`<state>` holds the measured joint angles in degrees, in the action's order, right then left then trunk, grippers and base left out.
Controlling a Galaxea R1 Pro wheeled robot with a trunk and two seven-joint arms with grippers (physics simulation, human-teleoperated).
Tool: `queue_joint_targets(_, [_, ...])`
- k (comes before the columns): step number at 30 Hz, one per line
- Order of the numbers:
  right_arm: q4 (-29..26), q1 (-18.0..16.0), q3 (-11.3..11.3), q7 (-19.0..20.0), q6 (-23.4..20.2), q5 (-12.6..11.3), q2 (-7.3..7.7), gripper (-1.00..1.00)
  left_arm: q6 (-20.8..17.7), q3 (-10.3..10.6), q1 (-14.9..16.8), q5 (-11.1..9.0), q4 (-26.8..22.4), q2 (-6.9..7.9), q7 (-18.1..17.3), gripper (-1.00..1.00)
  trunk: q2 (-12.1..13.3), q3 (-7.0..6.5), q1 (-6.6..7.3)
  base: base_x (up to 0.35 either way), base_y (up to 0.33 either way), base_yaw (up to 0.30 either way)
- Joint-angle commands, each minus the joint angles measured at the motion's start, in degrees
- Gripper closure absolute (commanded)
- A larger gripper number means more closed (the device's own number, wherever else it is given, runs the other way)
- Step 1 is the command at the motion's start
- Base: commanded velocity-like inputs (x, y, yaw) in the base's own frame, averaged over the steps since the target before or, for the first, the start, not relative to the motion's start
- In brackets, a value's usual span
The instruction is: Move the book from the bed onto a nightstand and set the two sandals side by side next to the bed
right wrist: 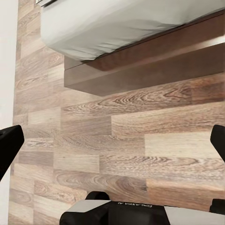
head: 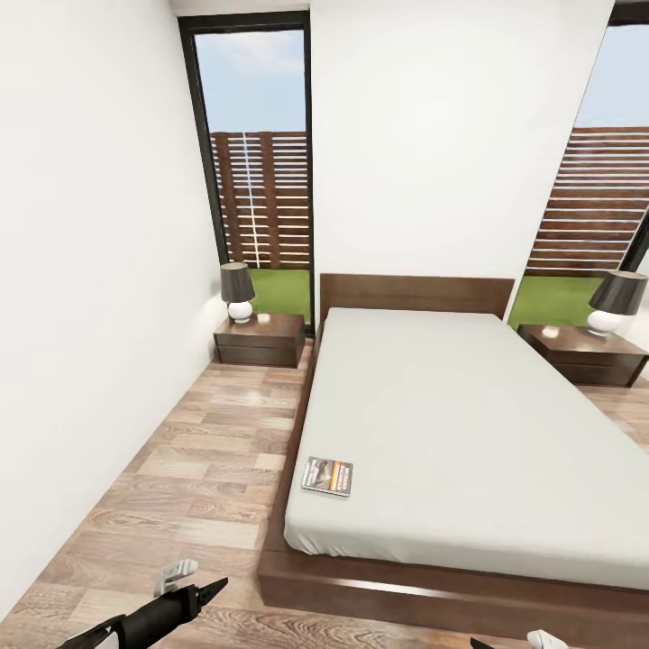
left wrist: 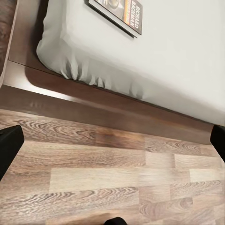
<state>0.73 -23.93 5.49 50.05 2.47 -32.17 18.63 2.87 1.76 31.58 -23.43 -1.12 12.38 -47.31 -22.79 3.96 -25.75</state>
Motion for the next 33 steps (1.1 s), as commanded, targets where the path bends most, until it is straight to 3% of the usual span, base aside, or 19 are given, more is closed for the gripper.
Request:
queue_joint_targets(1, [0.07, -0.07, 0.48, 0.18, 0.26, -0.35, 0.01, -1.0, 0.3, 0.19, 0.06, -0.13, 0.07, 0.01, -0.15, -1.0, -0.13, 0.13, -0.04, 0.0, 0.0, 0.0])
queue_joint_targets(15, [0.09, -0.07, 0.48, 0.15, 0.26, -0.35, 0.01, -1.0, 0.3, 0.17, 0.06, -0.13, 0.07, 0.02, -0.08, -1.0, -0.13, 0.13, -0.04, 0.0, 0.0, 0.0])
queue_joint_targets(24, [0.08, -0.07, 0.48, 0.15, 0.26, -0.35, 0.0, -1.0, 0.3, 0.17, 0.06, -0.13, 0.07, 0.01, -0.07, -1.0, -0.13, 0.13, -0.04, 0.235, 0.0, 0.0])
queue_joint_targets(33, [0.07, -0.07, 0.48, 0.14, 0.25, -0.28, 0.0, -1.0, 0.3, 0.17, 0.06, -0.13, 0.07, 0.01, -0.07, -1.0, -0.13, 0.13, -0.04, 0.033, 0.0, 0.0])
